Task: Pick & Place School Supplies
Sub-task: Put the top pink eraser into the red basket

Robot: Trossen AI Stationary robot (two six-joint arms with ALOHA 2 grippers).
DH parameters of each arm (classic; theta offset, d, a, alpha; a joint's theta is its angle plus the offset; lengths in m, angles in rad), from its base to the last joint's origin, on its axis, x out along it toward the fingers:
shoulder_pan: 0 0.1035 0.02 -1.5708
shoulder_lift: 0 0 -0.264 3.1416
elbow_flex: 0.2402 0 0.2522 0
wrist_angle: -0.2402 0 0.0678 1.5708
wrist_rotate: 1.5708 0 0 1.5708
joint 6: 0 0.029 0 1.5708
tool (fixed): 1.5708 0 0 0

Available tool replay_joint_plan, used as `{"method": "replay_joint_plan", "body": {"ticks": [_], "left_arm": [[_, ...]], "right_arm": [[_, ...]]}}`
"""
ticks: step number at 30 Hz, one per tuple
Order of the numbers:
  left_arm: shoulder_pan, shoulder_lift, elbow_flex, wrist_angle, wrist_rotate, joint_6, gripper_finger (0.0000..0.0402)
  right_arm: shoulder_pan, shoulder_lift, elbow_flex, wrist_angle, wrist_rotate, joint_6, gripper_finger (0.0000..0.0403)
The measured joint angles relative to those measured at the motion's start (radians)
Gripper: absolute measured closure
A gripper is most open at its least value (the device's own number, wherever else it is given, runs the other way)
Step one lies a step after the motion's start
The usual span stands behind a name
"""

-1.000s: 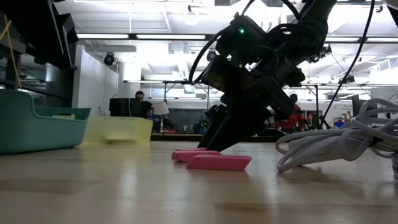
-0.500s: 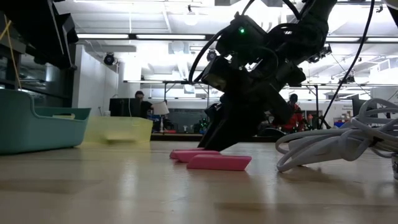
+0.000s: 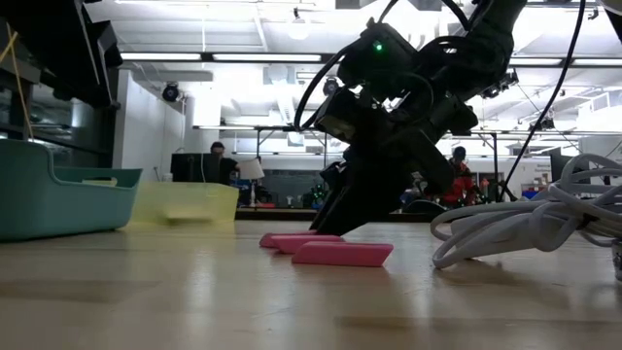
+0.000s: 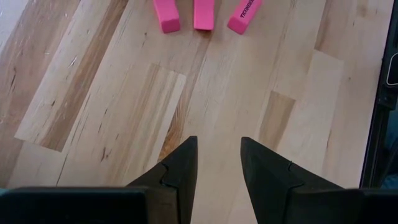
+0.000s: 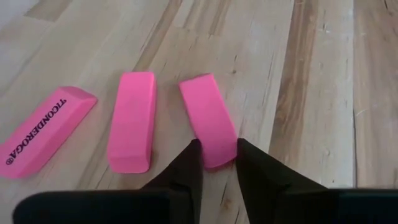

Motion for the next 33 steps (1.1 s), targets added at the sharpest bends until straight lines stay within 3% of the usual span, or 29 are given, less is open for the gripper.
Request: {"method": "replay_joint_plan", "body": {"ticks": [11,18,28,33], "left_arm": [[0.0,0.0,0.0,0.012,0.0,0.004,0.0283],[0.0,0.0,0.0,0.065,-0.012,0.187,0.0283],[-0.046,0.041,0.0,0.097,-0.216,0.618,0.0283],[-0.068,0.095,0.0,0.107,-0.344,0.728,0.0283]], "right_arm": [[0.019,-0.035,0.004,0.022,-0.004,0.022,0.0333],[0.049,-0.092,0.029,0.027,-0.003,0.032,0.0333],[0.083,-0.138,0.074,0.029,-0.027,0.077,0.0333],[0.095,-0.137,0.1,0.028,-0.036,0.101,0.0333]]}}
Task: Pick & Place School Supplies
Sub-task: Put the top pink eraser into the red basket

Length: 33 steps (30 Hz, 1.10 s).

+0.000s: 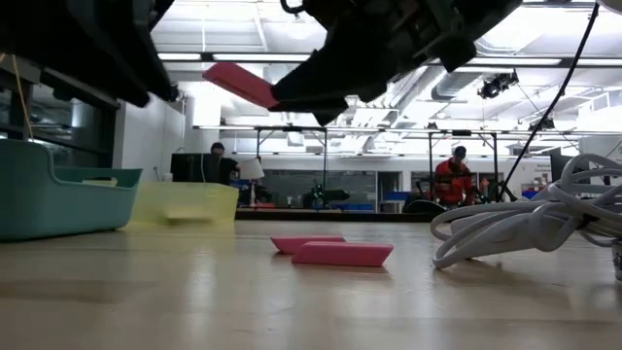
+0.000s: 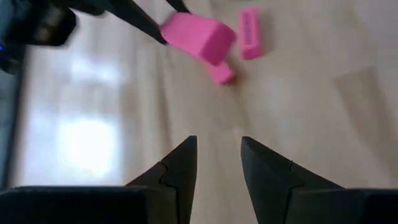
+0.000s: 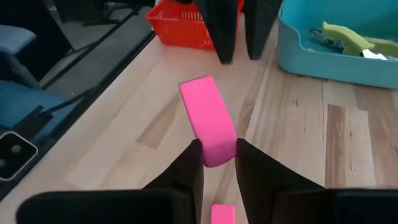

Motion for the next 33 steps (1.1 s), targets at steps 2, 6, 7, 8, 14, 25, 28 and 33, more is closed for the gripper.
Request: {"method": "replay_joint_plan", "body": {"ticks": [2,6,7,8,14,25,28,33], "left_arm": [[-0.013,0.013,0.0,0.006,-0.067,0.033,0.0283],[-0.045,0.03,0.0,0.022,-0.186,0.104,0.0283],[-0.053,0.03,0.0,0.022,-0.205,0.118,0.0283],[-0.059,0.03,0.0,0.031,-0.22,0.131,0.0283],[-0.073,0.031,0.0,0.135,-0.28,0.275,0.0284],[-0.067,0.032,0.0,0.23,-0.292,0.474,0.0289],[-0.067,0.032,0.0,0.248,-0.294,0.499,0.0289],[-0.067,0.032,0.0,0.255,-0.294,0.506,0.029]], "right_arm": [[0.0,0.0,0.008,-0.001,0.0,0.009,0.0333],[0.001,0.0,0.016,-0.001,0.0,0.031,0.0333],[0.001,0.0,0.018,-0.001,-0.003,0.037,0.0333],[0.0,0.0,0.018,0.0,-0.012,0.04,0.0333],[0.0,0.0,0.019,0.025,-0.026,0.067,0.0336],[0.0,-0.019,0.019,0.052,-0.058,0.094,0.0337],[0.0,-0.019,0.019,0.07,-0.074,0.095,0.0337],[0.0,-0.019,0.019,0.082,-0.074,0.107,0.0338]]}}
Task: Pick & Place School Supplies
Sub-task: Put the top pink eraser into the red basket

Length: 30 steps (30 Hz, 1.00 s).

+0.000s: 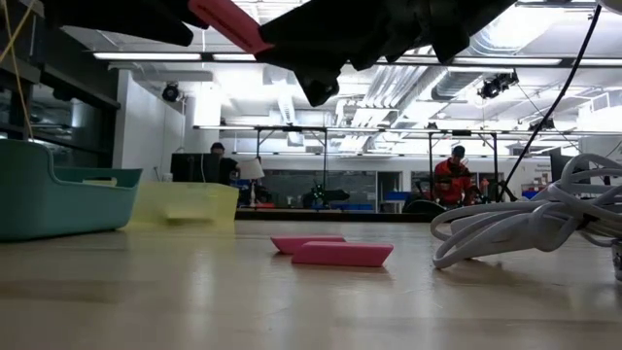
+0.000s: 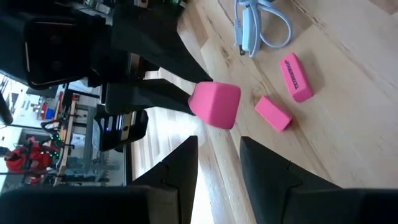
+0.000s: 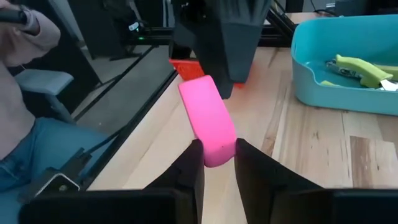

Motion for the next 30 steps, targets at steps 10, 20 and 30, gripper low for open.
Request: {"method": "replay_joint_plan", "body": {"ticks": [10,20,30], "left_arm": [[0.0,0.0,0.0,0.1,0.002,0.107,0.029],[0.032,0.0,0.0,0.12,0.064,0.12,0.029],[0.037,0.0,0.0,0.136,0.069,0.121,0.029]], "right_arm": [[0.0,0.0,0.0,0.015,0.001,0.009,0.0338],[0.0,0.0,0.0,0.039,0.003,0.009,0.0338],[0.0,0.0,0.0,0.044,0.002,0.009,0.0338]]}}
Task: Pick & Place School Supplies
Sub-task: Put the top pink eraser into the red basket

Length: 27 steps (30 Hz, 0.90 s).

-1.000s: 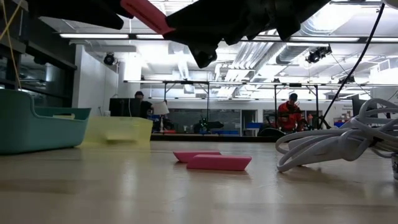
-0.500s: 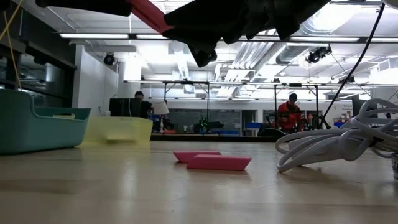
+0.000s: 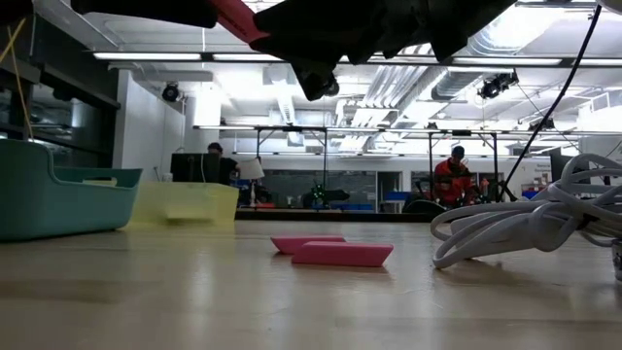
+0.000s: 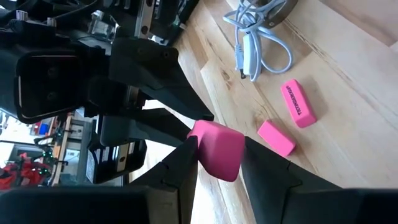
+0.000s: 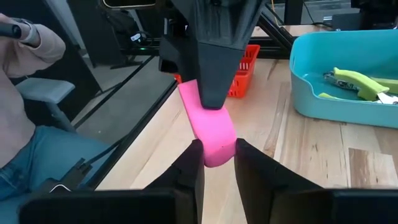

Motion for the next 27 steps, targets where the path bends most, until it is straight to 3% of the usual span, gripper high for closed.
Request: {"method": "replay_joint_plan", "body": {"ticks": [7,19,27], "left_arm": [[-0.003,0.0,0.0,0.055,0.046,0.037,0.0292],[-0.003,0.0,0.0,0.067,0.048,0.053,0.0363],[-0.003,0.0,0.0,0.066,0.042,0.053,0.0369]], "right_arm": [[0.0,0.0,0.0,0.001,0.0,0.0,0.0338],[0.0,0.0,0.0,-0.004,0.001,0.002,0.0338],[0.0,0.0,0.0,-0.003,-0.004,0.025,0.0335]]}}
